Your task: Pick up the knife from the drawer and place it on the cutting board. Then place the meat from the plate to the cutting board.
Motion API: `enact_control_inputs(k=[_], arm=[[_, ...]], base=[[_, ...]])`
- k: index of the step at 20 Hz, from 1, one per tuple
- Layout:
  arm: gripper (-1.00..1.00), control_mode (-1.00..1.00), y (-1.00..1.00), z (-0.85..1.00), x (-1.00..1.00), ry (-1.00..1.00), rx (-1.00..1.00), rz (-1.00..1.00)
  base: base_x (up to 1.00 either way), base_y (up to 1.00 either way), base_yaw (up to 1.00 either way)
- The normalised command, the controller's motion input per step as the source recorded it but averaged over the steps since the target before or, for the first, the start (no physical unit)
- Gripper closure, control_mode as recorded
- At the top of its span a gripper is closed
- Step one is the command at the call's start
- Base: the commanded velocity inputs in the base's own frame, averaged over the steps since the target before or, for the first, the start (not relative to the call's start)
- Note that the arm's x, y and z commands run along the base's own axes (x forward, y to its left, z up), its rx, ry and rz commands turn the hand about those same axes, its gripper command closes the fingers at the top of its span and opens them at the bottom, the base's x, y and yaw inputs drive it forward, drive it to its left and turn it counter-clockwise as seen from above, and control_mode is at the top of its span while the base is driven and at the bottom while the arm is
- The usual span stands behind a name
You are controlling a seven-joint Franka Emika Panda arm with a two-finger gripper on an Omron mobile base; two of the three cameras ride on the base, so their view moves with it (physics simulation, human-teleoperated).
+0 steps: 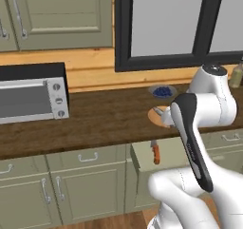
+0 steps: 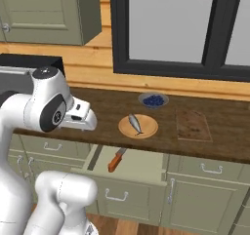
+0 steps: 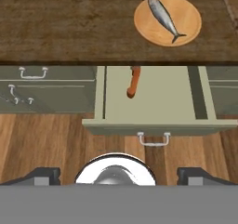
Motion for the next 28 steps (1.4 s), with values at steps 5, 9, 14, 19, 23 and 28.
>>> enact_control_inputs(k=[5, 9, 14, 19, 23, 28], arm=[[-1.0, 1.0, 0.0, 0.0, 0.0, 0.0, 0.0, 0.0], [-1.0, 1.0, 0.0, 0.0, 0.0, 0.0, 0.0, 0.0], [-1.0, -1.0, -0.25, -0.13, 0.02, 0.0, 0.0, 0.0], [-1.0, -1.0, -0.31, -0.58, 0.43, -0.02, 0.0, 0.0], [-1.0, -1.0, -0.19, -0.65, 0.91, -0.02, 0.0, 0.07], [-1.0, -1.0, 0.0, -0.65, 0.98, 0.06, 0.0, 0.01]], base=[[-0.51, 0.0, 0.0], [-0.2, 0.0, 0.0], [0.0, 0.0, 0.0], [0.0, 0.0, 0.0], [0.0, 0.0, 0.0], [0.0, 0.0, 0.0]])
